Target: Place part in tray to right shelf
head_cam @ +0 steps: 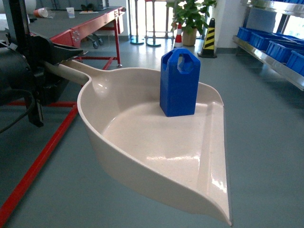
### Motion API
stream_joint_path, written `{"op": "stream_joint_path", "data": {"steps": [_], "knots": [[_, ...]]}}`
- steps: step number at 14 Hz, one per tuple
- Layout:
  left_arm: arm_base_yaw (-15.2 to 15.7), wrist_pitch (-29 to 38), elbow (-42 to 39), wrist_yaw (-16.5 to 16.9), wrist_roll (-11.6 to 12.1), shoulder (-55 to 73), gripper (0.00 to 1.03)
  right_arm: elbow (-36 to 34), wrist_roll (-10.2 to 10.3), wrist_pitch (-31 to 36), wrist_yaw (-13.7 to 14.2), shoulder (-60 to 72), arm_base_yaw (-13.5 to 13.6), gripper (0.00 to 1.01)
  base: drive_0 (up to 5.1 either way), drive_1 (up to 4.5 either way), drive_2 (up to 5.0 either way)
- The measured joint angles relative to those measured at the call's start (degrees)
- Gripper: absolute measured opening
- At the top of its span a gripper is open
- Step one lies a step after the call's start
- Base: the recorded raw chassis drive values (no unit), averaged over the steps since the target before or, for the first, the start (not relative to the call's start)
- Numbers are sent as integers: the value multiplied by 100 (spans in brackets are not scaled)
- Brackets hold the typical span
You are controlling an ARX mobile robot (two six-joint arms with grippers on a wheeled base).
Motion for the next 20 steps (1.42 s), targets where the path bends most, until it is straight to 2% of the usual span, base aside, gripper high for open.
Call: {"op": "stream_joint_path", "data": {"steps": [20], "knots": [[2, -20, 0, -20, 0, 0, 12, 0, 0, -24, 2, 0, 0, 98, -2, 431, -435]]}}
